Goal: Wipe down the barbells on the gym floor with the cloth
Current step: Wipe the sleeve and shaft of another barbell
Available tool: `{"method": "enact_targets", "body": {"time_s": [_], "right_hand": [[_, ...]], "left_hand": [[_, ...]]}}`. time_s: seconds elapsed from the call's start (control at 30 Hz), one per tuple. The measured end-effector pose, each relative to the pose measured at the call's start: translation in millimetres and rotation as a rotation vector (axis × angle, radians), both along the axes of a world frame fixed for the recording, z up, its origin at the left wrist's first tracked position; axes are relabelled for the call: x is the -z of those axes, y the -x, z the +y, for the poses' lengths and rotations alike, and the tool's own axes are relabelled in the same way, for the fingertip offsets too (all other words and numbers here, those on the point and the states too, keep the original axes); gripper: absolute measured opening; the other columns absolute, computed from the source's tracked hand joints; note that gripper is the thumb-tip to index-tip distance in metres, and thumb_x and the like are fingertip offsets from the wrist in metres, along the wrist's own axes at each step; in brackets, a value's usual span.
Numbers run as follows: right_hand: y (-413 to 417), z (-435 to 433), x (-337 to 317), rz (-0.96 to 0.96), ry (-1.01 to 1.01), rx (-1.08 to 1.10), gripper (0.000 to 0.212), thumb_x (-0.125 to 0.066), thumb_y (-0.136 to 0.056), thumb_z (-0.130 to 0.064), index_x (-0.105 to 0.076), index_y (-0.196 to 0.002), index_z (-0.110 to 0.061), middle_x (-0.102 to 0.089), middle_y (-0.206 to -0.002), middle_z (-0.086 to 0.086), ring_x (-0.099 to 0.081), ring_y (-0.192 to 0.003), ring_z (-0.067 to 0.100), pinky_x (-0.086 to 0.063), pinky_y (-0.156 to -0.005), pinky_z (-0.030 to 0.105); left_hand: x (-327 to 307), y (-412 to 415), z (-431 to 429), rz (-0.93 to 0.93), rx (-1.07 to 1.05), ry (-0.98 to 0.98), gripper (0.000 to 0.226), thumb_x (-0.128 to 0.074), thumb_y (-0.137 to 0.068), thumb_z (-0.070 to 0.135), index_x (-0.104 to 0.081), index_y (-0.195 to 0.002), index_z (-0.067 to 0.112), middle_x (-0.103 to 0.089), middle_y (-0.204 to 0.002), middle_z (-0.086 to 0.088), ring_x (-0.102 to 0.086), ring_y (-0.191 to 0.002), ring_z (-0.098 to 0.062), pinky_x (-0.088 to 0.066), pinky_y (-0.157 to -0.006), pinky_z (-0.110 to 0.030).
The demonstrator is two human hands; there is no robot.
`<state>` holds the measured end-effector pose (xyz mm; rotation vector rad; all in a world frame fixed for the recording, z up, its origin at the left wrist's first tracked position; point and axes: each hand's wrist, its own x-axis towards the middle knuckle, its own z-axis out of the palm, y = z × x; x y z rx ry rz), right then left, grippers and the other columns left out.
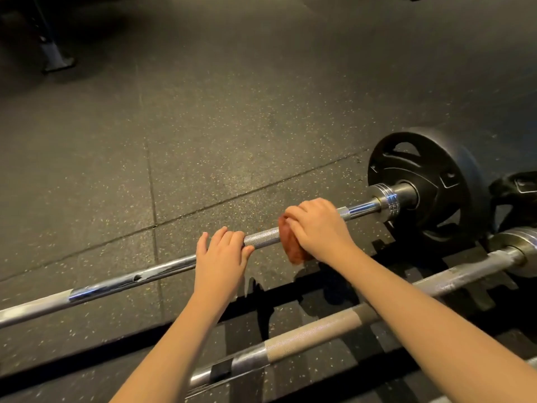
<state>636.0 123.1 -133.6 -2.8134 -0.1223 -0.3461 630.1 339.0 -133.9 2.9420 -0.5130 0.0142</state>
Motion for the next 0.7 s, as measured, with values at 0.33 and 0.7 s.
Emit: {"method": "enact_targets", "body": {"time_s": [0.33,0.7], "right_hand": [[14.3,-4.0,7.3,-0.001,-0.051,0.045,0.038,-0.033,-0.090,-0.041,-0.062,-0.100,-0.019,-0.059,-0.098,0.000,-0.055,-0.094,0.026,-0.032,-0.098,0.037],[17.8,-37.3,5.4,0.041,-0.082,0.102,0.039,-0.028,-0.092,-0.041,-0.059,-0.102,-0.021,-0.057,-0.101,-0.004,-0.051,-0.102,0.022,-0.031,-0.106,0.040]], "left_hand": [[-14.4,-7.7,-6.4,0.191,-0.003,-0.109,0.047,-0.024,-0.104,0.037,-0.029,-0.147,0.020,-0.036,-0.149,0.008,-0.013,-0.147,-0.014,0.002,-0.117,-0.046],[-13.1,-8.1,-26.1,0.195,0.097,0.036,0.050,-0.026,-0.102,0.030,-0.025,-0.151,0.019,-0.033,-0.154,0.005,-0.016,-0.147,-0.014,0.000,-0.118,-0.037]]}}
